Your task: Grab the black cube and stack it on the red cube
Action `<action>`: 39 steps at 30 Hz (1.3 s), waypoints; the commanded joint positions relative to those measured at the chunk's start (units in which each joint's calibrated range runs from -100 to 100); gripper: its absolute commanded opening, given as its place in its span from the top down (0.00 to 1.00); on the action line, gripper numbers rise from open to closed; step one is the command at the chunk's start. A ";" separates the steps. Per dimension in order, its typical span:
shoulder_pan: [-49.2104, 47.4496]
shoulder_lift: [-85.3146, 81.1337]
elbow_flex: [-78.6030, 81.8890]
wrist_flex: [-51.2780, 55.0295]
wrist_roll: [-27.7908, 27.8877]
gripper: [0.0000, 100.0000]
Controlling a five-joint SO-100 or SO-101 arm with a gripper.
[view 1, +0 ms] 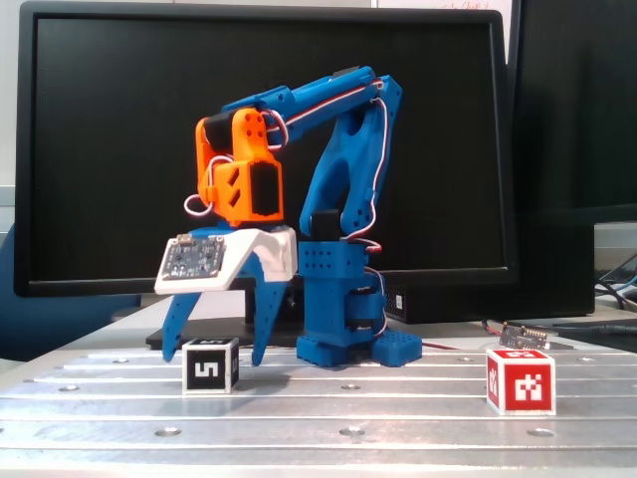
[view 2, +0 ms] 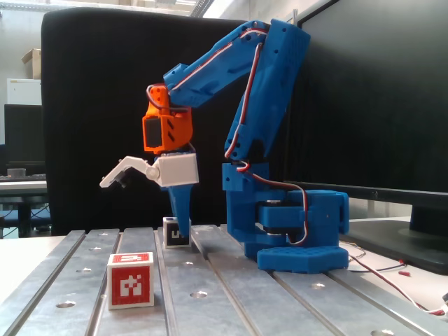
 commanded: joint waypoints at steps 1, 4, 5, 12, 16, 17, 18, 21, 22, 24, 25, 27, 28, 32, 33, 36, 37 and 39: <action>0.08 -0.20 0.87 -1.79 -0.20 0.67; 0.08 -0.20 1.41 -2.56 -0.15 0.67; 0.08 -0.20 1.41 -2.56 -0.04 0.67; 0.08 -0.20 1.41 -3.76 0.38 0.67; 0.01 -0.20 1.41 -3.59 0.43 0.67; 0.01 -0.20 1.41 -3.50 0.43 0.67; 0.01 -0.20 1.41 -3.50 0.43 0.67; 0.01 -0.20 1.41 -3.59 0.43 0.67; 0.08 -0.20 1.14 -3.59 0.48 0.67; 0.45 -0.20 0.69 -3.59 1.01 0.67; 0.52 -0.20 0.69 -3.59 1.43 0.67; 0.67 -0.20 0.60 -3.59 1.64 0.67; 0.67 -0.20 0.60 -3.68 1.64 0.67; 0.67 -0.20 0.42 -3.68 1.80 0.67; 0.67 -0.20 -0.12 -3.68 1.80 0.67; 0.67 -0.11 -0.94 -3.68 1.85 0.67; 0.67 -0.03 -1.12 -3.68 1.90 0.67; 0.75 0.97 -2.02 -3.68 1.90 0.67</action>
